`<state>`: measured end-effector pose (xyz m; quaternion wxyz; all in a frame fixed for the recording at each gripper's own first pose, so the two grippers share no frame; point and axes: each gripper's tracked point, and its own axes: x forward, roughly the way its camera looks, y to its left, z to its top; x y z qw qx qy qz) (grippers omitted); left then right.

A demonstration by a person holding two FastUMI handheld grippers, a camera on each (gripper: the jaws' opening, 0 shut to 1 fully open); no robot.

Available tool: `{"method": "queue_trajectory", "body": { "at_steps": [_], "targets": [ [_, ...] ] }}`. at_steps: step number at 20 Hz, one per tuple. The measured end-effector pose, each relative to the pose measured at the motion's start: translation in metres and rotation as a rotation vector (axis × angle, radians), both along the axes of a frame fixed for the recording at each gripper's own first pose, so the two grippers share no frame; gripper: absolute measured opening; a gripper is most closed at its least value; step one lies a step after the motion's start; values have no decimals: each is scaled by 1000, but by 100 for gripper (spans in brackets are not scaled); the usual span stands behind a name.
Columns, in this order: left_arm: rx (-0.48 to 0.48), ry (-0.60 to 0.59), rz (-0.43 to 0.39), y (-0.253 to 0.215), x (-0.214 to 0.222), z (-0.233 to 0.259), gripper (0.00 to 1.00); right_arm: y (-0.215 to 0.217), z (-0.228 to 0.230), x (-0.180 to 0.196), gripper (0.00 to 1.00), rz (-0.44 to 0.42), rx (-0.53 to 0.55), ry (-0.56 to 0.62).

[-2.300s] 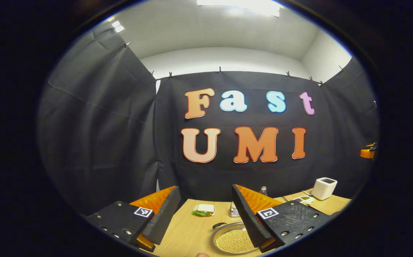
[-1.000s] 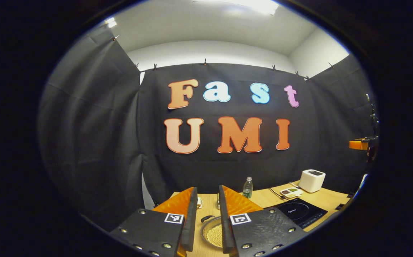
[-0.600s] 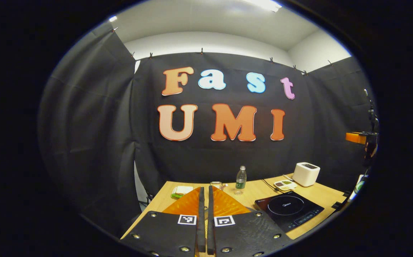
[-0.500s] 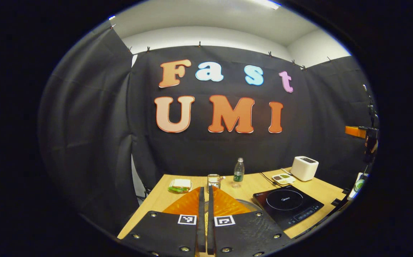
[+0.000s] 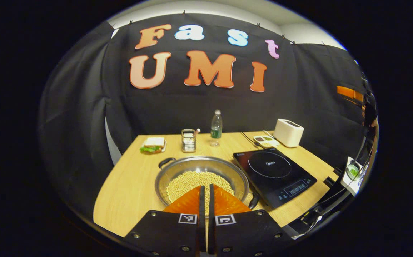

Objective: First push the handle of the pot to place it horizontally, then grasp the pot with both hands and set it on the induction cooktop.

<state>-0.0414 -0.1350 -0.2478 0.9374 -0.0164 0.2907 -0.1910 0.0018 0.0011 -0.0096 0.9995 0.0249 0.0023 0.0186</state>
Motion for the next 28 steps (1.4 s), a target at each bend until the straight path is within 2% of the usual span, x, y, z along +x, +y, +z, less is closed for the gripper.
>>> {"method": "queue_trajectory", "body": {
  "at_steps": [3,11,15,21,28],
  "targets": [
    [-10,55,-24,-11,-10,-19,4,-4,-1,-1,95,-2,2,1],
    [37,146,-75,-27,-33,-68,3,-10,-10,0,95,-12,8,17],
    [-1,250,-96,-39,-48,-96,2,-10,-17,1,95,-8,13,30],
    [46,296,-90,-38,-50,-125,2,-11,-31,7,95,2,15,66],
    [67,306,-120,-56,-44,-134,3,-15,-49,11,95,8,23,116]
  ]
}}
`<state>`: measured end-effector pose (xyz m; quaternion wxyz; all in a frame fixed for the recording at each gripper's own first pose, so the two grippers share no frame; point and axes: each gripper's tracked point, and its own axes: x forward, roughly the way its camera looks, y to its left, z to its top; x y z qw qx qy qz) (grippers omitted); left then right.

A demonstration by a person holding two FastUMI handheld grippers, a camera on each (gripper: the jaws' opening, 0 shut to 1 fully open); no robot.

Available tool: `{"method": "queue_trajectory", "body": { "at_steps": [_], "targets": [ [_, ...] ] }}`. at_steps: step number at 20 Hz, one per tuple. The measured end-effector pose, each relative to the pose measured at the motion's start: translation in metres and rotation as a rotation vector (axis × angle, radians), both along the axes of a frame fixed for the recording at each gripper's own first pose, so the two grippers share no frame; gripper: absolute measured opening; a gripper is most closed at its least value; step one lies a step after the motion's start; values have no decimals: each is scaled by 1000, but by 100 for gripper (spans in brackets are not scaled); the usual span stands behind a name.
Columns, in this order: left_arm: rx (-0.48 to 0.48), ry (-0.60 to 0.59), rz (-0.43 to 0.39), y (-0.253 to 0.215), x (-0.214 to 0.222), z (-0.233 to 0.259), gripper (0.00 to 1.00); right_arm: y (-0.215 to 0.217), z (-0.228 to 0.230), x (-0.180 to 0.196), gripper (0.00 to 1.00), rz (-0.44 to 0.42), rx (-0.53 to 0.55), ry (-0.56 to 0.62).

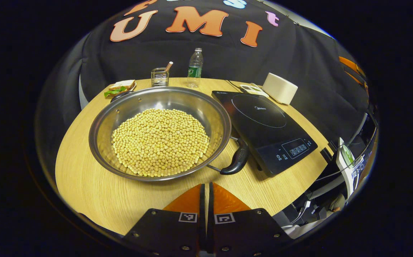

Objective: First push the handle of the pot to place it horizontally, then grasp the pot with both hands and set it on the induction cooktop.

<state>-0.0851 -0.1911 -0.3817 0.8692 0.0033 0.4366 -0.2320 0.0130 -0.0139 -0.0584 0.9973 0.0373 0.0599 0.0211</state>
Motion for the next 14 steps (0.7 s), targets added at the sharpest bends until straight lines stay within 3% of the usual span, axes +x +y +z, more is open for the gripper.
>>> {"method": "queue_trajectory", "body": {
  "at_steps": [4,14],
  "targets": [
    [-32,-8,-9,-16,4,8,3,-1,-5,1,95,10,9,14],
    [-10,-4,-47,-42,20,1,2,-23,-7,2,95,-29,12,4]
  ]
}}
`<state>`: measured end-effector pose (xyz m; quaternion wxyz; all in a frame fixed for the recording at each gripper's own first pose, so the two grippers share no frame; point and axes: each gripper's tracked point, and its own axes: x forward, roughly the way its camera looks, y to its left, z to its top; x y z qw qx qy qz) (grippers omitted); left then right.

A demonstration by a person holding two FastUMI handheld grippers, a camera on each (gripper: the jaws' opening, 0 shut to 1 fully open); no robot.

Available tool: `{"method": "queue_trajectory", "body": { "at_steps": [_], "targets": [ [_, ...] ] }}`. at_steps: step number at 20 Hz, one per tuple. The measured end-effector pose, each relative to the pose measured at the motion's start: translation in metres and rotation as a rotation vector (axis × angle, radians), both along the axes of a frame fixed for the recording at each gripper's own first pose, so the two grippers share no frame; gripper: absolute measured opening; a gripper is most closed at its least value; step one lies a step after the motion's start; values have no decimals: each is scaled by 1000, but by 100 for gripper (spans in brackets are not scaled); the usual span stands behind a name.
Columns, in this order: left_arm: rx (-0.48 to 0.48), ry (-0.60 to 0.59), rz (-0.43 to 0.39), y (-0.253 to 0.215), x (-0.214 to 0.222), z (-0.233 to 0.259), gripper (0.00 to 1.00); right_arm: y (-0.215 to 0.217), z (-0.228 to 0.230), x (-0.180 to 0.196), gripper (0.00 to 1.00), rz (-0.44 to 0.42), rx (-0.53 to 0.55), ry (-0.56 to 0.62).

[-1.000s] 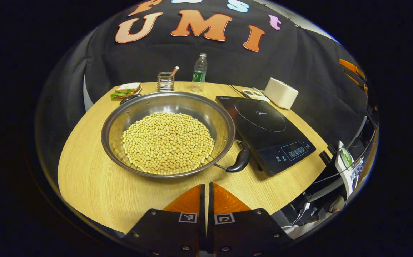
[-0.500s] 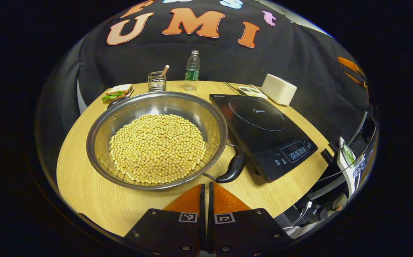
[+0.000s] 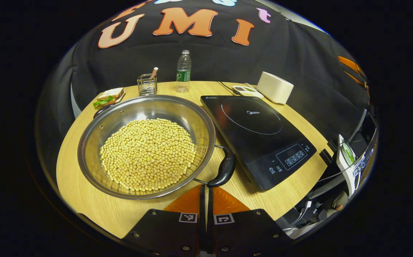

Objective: First push the handle of the pot to place it horizontally, then grasp the pot with both hands and set it on the induction cooktop.

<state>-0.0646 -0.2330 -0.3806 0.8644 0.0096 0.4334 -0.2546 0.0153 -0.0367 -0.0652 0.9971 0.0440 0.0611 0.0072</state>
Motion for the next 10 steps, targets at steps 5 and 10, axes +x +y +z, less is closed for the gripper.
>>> {"method": "queue_trajectory", "body": {
  "at_steps": [5,10],
  "targets": [
    [-24,17,-6,-15,16,-3,2,-15,1,-2,95,-32,-3,-15],
    [-19,16,-18,-26,31,-6,2,-26,-3,-3,95,-52,-15,-14]
  ]
}}
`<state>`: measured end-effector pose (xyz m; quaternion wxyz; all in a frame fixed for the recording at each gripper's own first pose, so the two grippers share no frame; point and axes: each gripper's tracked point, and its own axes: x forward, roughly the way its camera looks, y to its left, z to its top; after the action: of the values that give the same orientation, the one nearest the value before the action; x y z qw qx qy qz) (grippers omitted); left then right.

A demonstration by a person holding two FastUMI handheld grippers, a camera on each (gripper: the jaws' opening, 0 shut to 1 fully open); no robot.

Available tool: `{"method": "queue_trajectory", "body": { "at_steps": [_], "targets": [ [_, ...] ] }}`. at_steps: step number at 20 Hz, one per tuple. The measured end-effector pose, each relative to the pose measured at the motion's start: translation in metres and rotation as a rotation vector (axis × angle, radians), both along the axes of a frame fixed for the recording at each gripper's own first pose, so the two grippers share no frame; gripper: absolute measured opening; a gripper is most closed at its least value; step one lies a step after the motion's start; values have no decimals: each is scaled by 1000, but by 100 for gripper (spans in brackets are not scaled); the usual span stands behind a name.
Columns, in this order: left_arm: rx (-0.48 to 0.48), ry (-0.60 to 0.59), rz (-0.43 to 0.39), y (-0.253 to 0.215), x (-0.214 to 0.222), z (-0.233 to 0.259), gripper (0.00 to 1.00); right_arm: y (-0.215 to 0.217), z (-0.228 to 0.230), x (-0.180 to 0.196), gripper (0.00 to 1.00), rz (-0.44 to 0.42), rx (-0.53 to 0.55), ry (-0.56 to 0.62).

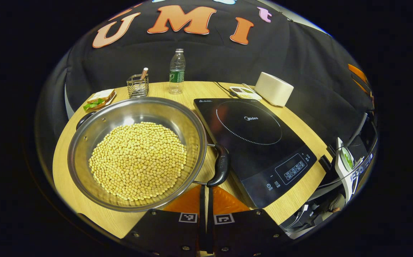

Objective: First push the handle of the pot to place it horizontally, then grasp the pot with both hands and set it on the induction cooktop.

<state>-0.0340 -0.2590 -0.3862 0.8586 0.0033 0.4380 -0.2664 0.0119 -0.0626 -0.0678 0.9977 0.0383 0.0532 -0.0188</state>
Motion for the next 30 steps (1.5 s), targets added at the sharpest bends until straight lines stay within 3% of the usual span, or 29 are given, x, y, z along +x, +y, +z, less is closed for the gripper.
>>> {"method": "queue_trajectory", "body": {
  "at_steps": [7,18,19,22,23,30],
  "targets": [
    [4,-24,-29,-17,18,-4,1,-6,-8,1,95,-4,0,24],
    [11,-48,1,-36,50,-10,1,-12,-27,13,95,-14,4,46],
    [9,-48,5,-38,53,-11,1,-12,-29,15,100,-15,5,50],
    [3,-51,16,-42,61,-12,1,-15,-32,17,100,-20,-1,55],
    [3,-54,16,-43,63,-12,1,-16,-33,17,95,-24,-8,56],
    [-22,-68,8,-53,79,-13,1,-15,-35,22,95,-39,-37,66]
  ]
}}
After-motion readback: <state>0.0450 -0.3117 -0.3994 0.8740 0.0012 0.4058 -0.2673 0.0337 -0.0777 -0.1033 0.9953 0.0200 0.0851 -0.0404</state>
